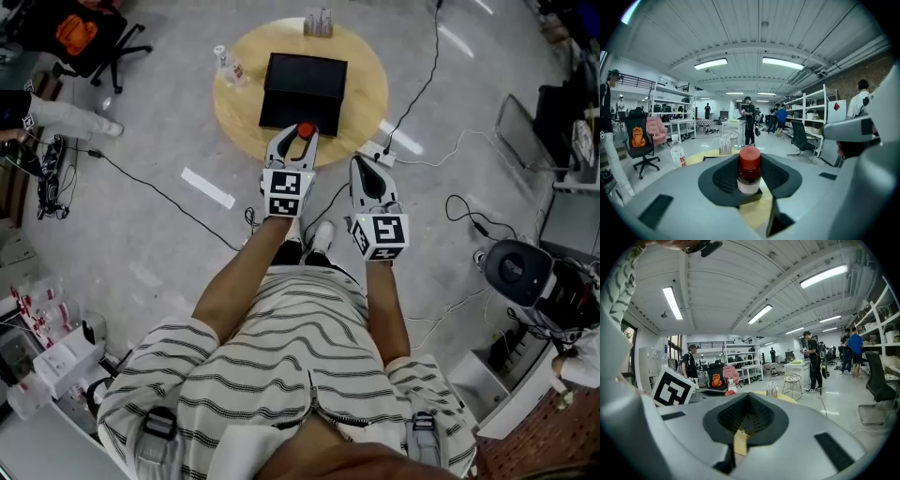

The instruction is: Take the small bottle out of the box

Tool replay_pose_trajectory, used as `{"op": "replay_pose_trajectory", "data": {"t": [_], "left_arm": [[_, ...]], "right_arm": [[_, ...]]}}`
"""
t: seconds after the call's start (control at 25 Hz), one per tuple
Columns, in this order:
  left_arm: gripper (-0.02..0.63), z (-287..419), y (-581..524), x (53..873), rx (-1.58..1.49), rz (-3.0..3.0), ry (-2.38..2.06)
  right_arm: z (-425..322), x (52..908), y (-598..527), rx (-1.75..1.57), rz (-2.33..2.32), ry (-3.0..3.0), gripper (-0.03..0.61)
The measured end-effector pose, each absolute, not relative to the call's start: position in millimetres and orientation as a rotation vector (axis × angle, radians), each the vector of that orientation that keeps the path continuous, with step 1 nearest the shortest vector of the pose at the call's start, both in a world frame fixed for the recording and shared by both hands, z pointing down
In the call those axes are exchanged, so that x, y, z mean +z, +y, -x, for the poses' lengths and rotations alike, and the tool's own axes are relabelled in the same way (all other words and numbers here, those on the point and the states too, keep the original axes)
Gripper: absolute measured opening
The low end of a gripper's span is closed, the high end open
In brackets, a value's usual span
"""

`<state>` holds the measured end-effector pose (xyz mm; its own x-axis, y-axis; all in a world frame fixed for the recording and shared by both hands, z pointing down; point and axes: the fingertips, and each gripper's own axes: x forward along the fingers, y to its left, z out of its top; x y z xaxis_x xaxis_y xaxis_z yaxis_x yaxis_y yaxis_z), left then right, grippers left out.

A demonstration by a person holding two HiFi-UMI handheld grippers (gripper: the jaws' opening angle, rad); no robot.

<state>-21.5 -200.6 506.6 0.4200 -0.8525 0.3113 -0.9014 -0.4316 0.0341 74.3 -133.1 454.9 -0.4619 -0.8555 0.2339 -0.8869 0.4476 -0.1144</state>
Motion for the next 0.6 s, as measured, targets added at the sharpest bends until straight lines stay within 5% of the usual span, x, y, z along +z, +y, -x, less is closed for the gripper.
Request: {"op": "replay_pose_trajectory", "data": {"t": [0.6], "left_arm": [[0.148,24.5,-175.3,481.3,0.344,-2.526,-1.552]], "right_arm": [[-70.3,439.2,-131.8,0.279,-1.549,-2.569,0.011]]}}
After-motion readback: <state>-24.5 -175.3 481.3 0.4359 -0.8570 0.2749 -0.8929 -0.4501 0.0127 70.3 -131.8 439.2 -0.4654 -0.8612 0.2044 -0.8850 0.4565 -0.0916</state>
